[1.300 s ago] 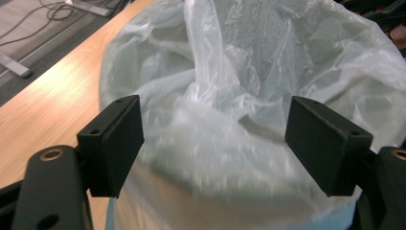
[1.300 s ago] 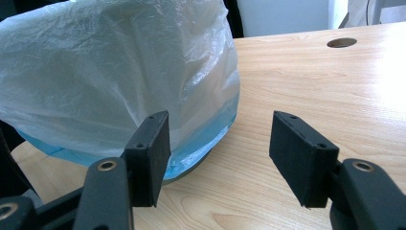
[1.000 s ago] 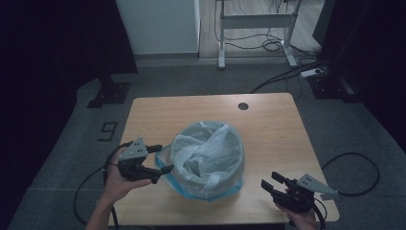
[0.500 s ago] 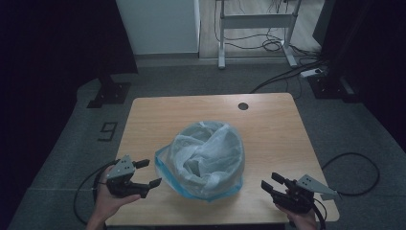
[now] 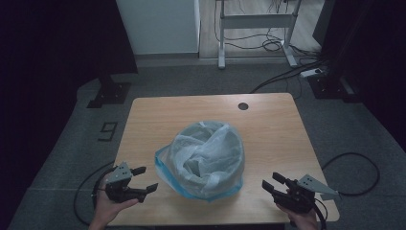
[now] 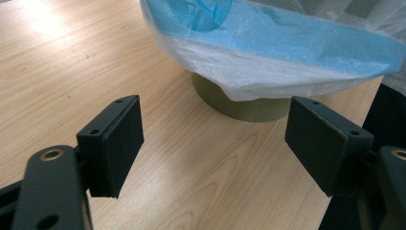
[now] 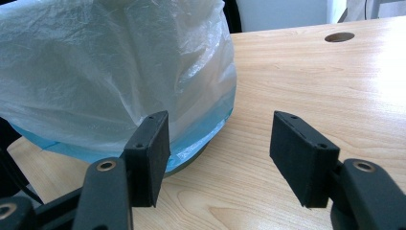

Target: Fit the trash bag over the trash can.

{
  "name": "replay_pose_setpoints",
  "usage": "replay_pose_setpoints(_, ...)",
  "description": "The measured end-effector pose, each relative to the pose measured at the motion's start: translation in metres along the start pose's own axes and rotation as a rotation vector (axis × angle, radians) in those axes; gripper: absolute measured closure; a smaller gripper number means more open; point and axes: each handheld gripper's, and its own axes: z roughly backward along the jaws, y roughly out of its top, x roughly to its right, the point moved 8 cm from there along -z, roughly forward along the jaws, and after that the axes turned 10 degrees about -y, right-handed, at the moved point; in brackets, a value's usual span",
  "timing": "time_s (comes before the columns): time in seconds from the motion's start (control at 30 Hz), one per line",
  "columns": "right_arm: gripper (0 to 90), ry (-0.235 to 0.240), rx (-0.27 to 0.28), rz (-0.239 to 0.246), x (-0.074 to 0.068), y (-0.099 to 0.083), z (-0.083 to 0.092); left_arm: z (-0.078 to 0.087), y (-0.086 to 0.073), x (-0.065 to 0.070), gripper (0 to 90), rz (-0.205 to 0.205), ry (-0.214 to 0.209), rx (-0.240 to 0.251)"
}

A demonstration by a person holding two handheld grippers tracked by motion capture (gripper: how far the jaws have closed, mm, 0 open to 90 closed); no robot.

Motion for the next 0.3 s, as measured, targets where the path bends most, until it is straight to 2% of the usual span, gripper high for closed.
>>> replay_pose_setpoints(0.17,38.5,-0.003,0.002,-0.003,0.002,0.001,0.001,-0.001,-0.005,-0.005,19.9,0.013,0.011,0.001)
replay_pose_setpoints(0.3,38.1,-0.006,0.0,-0.009,0.004,0.0,-0.002,-0.009,-0.021,-0.013,18.3,0.049,0.024,-0.023)
